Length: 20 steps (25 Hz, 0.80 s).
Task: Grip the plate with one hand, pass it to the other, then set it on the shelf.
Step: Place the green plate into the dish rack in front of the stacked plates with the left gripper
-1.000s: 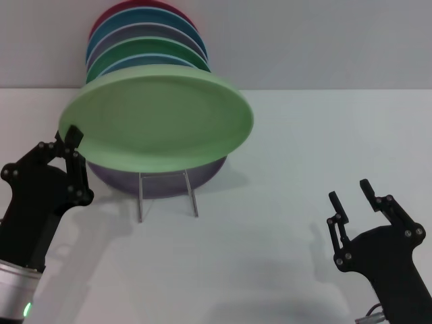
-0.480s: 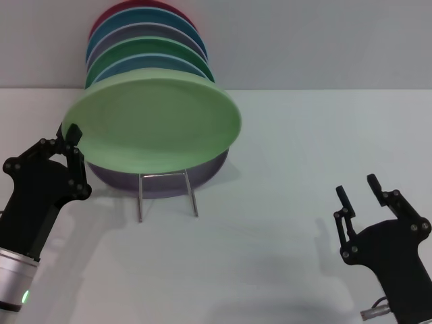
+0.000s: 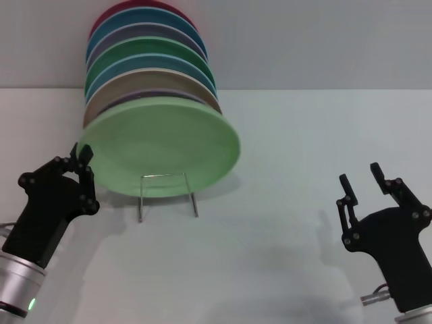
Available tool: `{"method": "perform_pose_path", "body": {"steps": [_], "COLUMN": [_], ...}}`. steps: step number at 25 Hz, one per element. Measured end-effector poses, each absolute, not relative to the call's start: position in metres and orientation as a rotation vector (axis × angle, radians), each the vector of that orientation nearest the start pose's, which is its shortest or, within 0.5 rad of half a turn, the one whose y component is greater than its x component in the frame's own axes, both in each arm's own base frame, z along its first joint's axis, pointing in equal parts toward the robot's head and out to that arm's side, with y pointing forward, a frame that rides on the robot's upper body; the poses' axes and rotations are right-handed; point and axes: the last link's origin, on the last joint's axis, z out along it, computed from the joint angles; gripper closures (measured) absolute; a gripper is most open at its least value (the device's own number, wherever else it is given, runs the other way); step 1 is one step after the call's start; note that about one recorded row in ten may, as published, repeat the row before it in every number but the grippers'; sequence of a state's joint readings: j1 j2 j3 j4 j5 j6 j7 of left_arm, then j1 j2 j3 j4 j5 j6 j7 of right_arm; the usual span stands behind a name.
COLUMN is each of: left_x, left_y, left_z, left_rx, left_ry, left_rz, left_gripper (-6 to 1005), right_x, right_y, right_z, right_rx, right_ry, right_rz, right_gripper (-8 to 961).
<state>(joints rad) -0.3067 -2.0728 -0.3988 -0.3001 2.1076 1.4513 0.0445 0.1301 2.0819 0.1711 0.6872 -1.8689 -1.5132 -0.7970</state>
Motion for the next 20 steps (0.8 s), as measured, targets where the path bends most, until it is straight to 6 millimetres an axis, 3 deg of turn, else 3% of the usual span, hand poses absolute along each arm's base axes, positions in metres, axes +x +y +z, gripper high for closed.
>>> {"method": "perform_pose_path", "body": {"steps": [11, 20], "left_x": [-0.295, -0.298], "left_y": [0.269, 0.268], "left_z": [-0.061, -0.057], "left_rx": [-1.825, -1.808], "left_ry": [-0.319, -0.328], "left_rz": [-0.772, -0.781], "left_gripper": [967, 895], "right_x": [0.250, 0.249], "right_y": [0.208, 0.211], "right_z": [-0.082, -0.084], "right_rx": [-1.623, -1.631], "right_ry": [0.056, 0.058], "right_rz": [0.532, 0.528], "right_gripper": [570, 558]}}
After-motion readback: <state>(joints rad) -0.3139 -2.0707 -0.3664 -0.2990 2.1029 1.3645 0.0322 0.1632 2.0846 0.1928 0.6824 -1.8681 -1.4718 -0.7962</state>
